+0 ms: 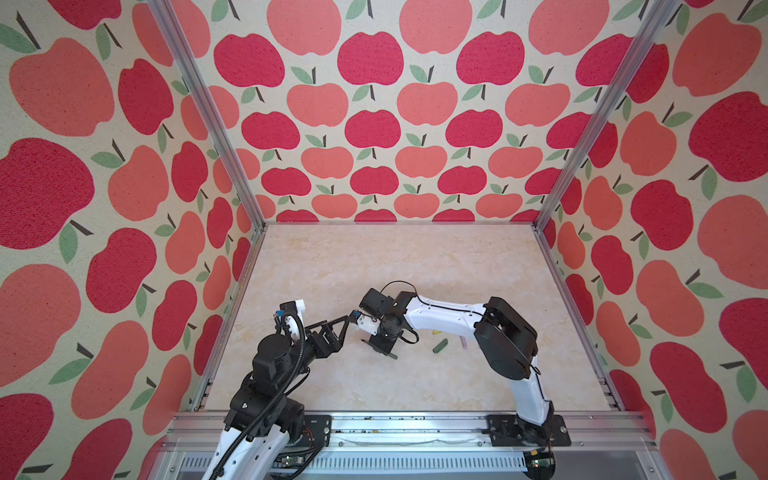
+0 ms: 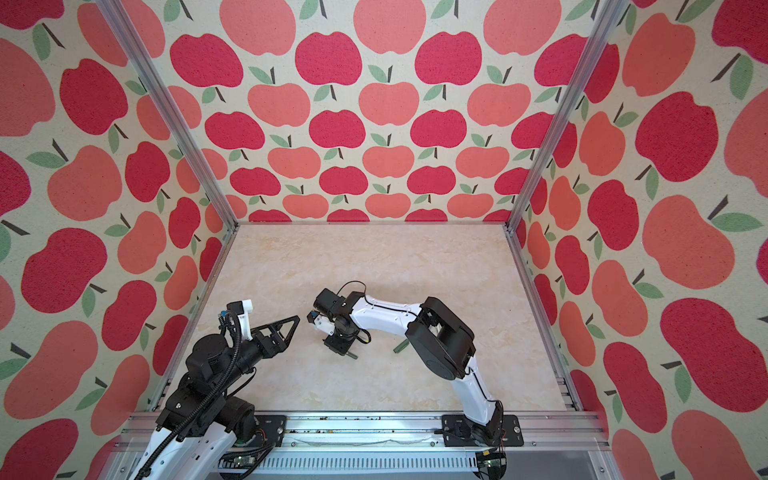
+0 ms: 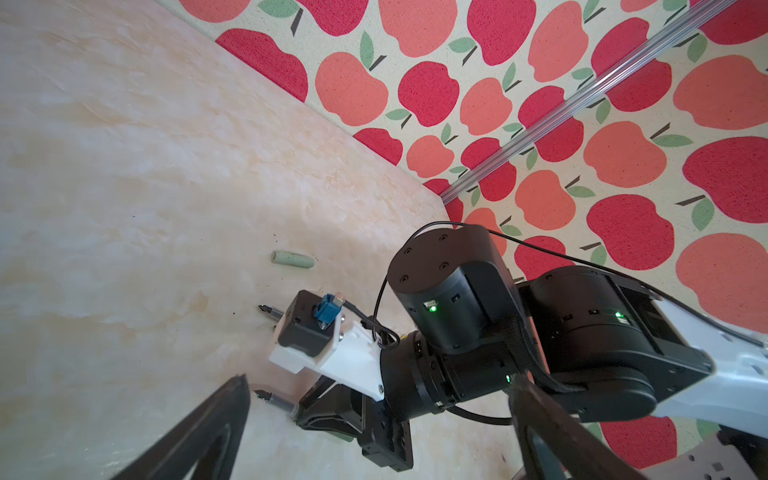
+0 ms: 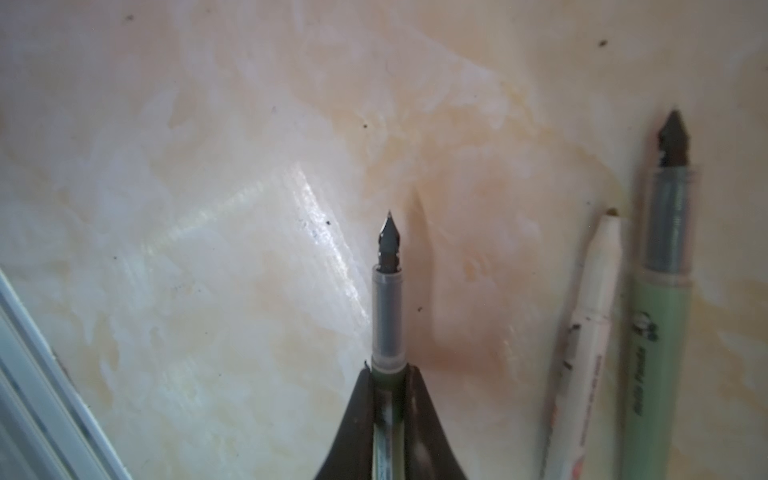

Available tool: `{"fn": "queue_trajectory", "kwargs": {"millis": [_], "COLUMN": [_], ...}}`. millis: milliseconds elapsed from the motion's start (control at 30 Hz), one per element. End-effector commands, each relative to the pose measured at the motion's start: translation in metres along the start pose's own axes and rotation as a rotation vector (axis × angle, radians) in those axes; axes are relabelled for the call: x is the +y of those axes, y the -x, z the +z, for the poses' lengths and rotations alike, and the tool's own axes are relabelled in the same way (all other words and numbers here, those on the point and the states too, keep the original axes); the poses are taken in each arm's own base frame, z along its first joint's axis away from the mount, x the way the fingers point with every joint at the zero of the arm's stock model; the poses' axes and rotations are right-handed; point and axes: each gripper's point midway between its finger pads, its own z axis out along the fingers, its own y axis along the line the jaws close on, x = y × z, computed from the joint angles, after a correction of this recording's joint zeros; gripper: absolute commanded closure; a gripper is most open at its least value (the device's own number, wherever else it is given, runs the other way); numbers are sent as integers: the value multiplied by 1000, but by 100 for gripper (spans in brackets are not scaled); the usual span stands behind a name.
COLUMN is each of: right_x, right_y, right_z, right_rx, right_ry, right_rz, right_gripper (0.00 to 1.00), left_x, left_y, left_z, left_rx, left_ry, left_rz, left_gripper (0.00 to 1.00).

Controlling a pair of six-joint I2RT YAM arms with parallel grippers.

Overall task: Insert the pens into the pen caps
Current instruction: 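Lift the green pen upright and bring it into the left gripper, then close the left gripper on the green pen while the right gripper releases it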

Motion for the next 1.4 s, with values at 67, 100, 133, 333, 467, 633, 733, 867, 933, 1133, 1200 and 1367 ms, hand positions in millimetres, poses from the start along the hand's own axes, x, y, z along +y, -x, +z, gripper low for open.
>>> {"fn": "queue_trajectory", "kwargs": {"millis": [67,100,133,333,467,633,733,867,933,1133,1200,1367], "right_x": [2,0,-2,-21,-29,-22,-18,-10,-7,1,2,3], "right_y": [45,48,50,56,54,51,50,53,53,54,54,56], "right_z": [-80,-91,-101,-172,-212,-234,-238,-244,-244,-242,-241,-242], "right_rx": [-325,-368,-407,-681,-827,-884,-899,-920,-919,-915,-916,-925], "right_ry": [166,187,204,300,362,397,426,475,476,502,510,517], "right_rz": [216,246,268,431,493,492,498,491,483,472,472,468], "right_gripper": [95,95,95,98,99,100,100,100,100,100,100,100], "left_x": [-42,-48,-54,-91,-105,-117,-123,-124,-124,-123,-122,-121], "left_y": [13,12,11,5,1,-5,-10,-16,-17,-15,-15,-16], "left_z": [1,3,6,24,38,52,58,68,71,79,82,87], "left_rx": [25,50,69,225,301,343,364,395,396,374,374,378], "left_ry": [-160,-189,-215,-415,-502,-563,-586,-586,-586,-582,-580,-582], "left_rz": [92,102,108,114,110,104,103,90,78,57,49,35], "left_gripper": [1,1,1,0,5,10,11,14,16,21,26,37]}}
